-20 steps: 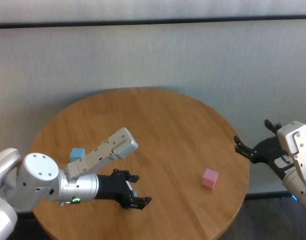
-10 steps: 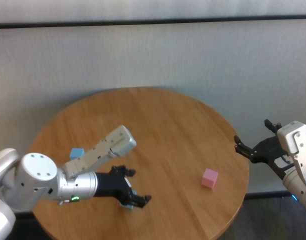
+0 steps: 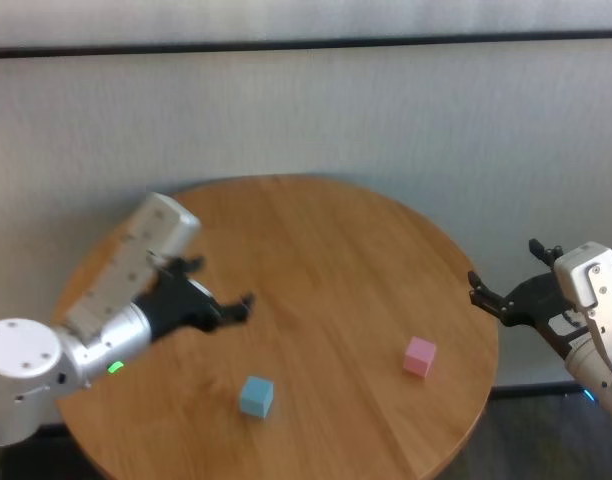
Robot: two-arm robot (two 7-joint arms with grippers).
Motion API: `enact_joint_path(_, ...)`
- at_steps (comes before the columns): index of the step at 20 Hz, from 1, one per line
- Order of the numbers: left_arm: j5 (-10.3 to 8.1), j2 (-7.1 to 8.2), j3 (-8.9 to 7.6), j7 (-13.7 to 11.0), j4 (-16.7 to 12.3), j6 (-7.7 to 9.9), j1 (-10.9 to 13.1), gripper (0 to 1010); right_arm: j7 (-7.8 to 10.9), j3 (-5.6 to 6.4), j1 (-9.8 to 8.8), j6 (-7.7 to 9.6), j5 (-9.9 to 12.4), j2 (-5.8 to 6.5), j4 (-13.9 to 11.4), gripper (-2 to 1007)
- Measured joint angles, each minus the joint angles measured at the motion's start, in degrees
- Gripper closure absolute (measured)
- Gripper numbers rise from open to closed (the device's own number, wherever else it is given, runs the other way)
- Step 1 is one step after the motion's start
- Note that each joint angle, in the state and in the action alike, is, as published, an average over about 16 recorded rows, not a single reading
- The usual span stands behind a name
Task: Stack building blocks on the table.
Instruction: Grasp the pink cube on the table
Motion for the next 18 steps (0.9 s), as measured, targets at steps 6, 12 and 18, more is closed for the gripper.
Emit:
enact_joint_path(6,0.42,-0.97,-6.58,9.54,-4.53,-1.03,5.52,7,0.0,0.0,0.0,0.0,0.0,0.0,0.0,0)
enact_joint_path(12,1.26,-1.81,-10.28,14.52,-6.74,-1.89,8.77,7,0.0,0.0,0.0,0.0,0.0,0.0,0.0,0)
enact_joint_path(18,1.67,-2.29,-11.52,16.12,-7.19,-2.46,9.84,7,0.45,-0.03,-0.03,0.07,0.04,0.03,-0.18,0)
